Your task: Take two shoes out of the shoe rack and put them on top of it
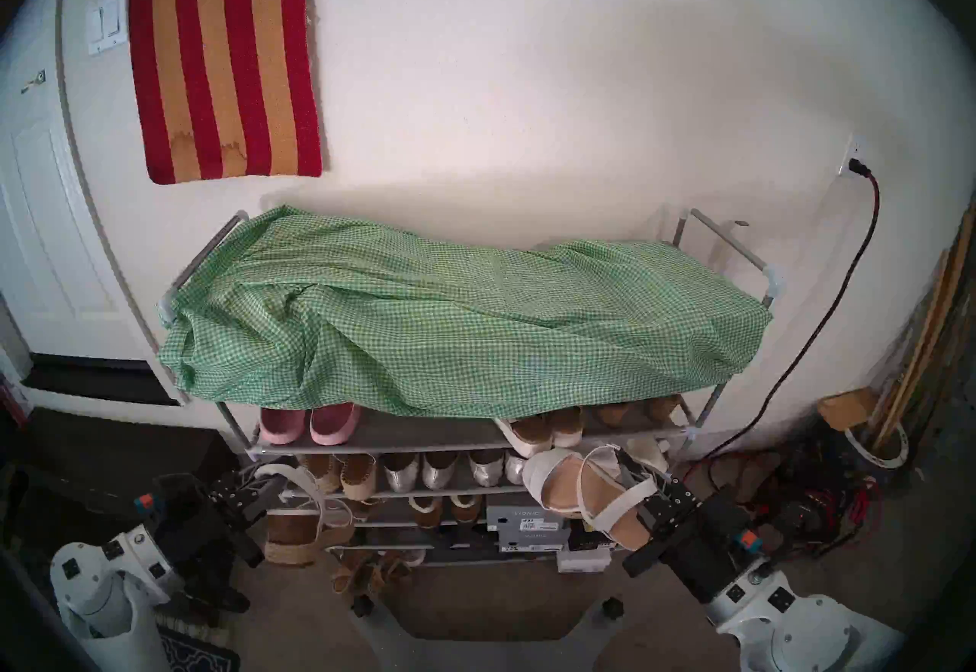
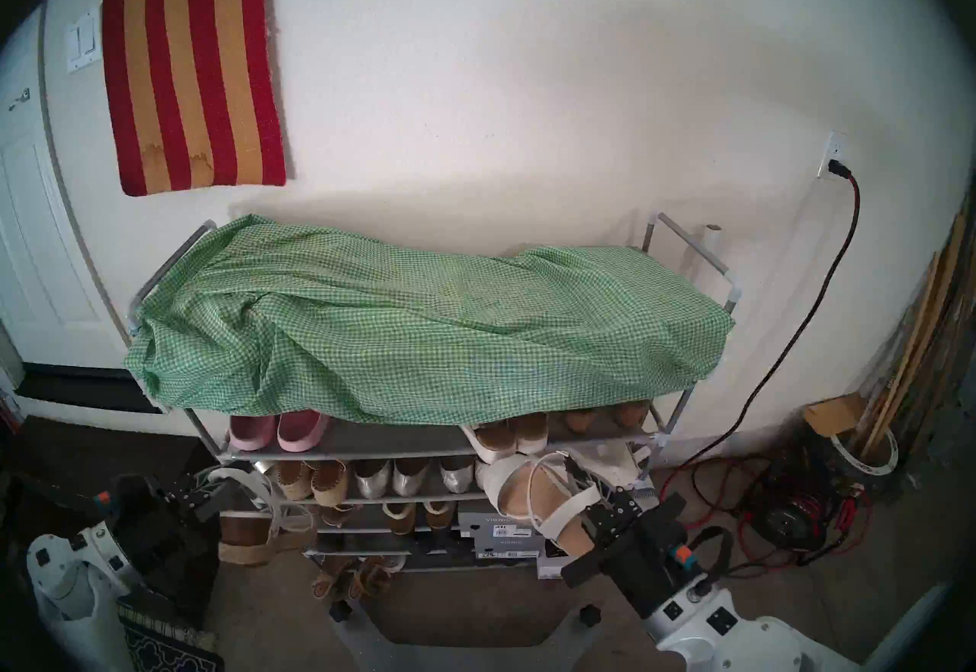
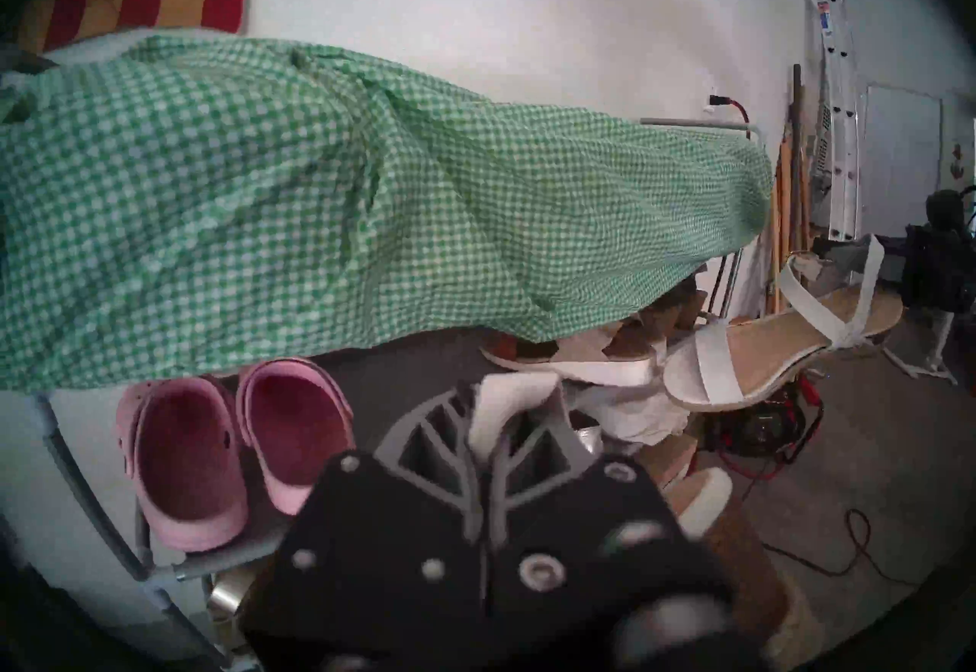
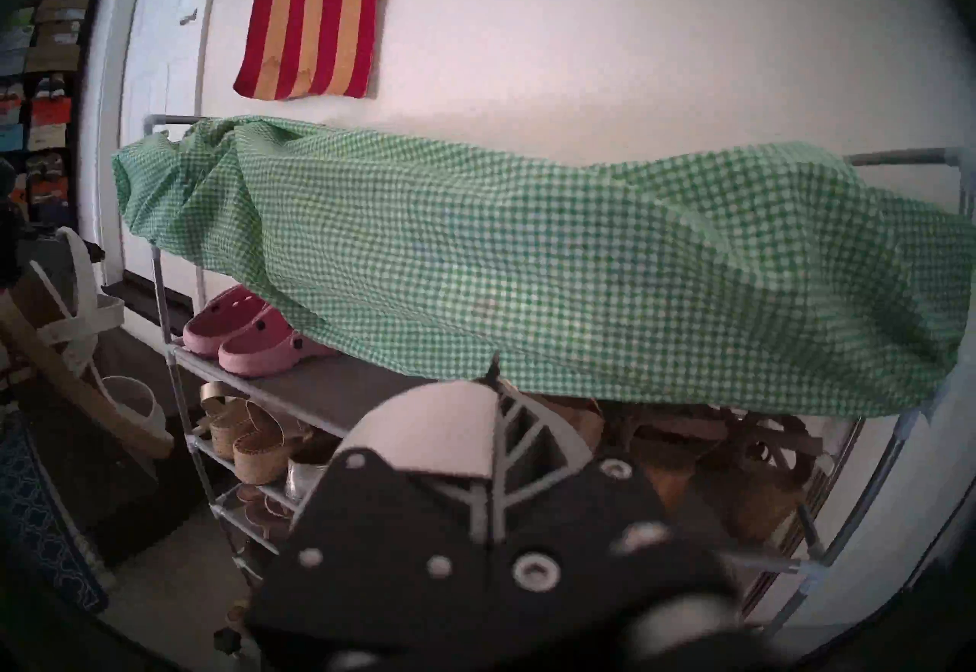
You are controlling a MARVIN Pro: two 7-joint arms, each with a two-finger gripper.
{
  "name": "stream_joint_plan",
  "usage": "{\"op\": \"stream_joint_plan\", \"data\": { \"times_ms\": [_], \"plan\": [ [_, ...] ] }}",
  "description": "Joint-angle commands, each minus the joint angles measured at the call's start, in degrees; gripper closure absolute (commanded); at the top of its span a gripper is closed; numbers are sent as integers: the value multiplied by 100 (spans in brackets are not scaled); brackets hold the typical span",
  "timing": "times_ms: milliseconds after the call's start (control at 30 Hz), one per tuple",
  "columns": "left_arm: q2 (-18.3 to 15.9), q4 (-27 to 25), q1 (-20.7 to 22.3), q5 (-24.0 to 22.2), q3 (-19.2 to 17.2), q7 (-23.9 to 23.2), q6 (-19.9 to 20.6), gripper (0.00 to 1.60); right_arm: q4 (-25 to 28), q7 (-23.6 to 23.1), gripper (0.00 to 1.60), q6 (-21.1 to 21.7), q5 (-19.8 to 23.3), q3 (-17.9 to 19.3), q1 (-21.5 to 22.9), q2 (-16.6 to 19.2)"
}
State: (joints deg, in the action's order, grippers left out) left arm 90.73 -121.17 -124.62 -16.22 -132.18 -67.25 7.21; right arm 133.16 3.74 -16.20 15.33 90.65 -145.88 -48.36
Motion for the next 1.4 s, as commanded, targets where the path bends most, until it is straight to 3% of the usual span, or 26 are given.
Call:
{"op": "stream_joint_plan", "data": {
  "times_ms": [0, 233, 600, 1367],
  "plan": [
    [-249, -243, 372, -402, -316, -1, 352, 160, 536, -29, 160, 60, 174, 697, -510, 184],
    [-520, -401, 670, -666, -658, -78, 624, 160, 684, -200, 160, 64, 318, 1444, -649, 255],
    [-944, -593, 1275, -935, -1102, -28, 895, 160, 684, -466, 160, -194, 573, 2454, -208, 353],
    [-1650, -705, 2473, -1278, -1031, 351, 1585, 160, 684, -1400, 160, -32, 1587, 3978, 737, 1148]
  ]
}}
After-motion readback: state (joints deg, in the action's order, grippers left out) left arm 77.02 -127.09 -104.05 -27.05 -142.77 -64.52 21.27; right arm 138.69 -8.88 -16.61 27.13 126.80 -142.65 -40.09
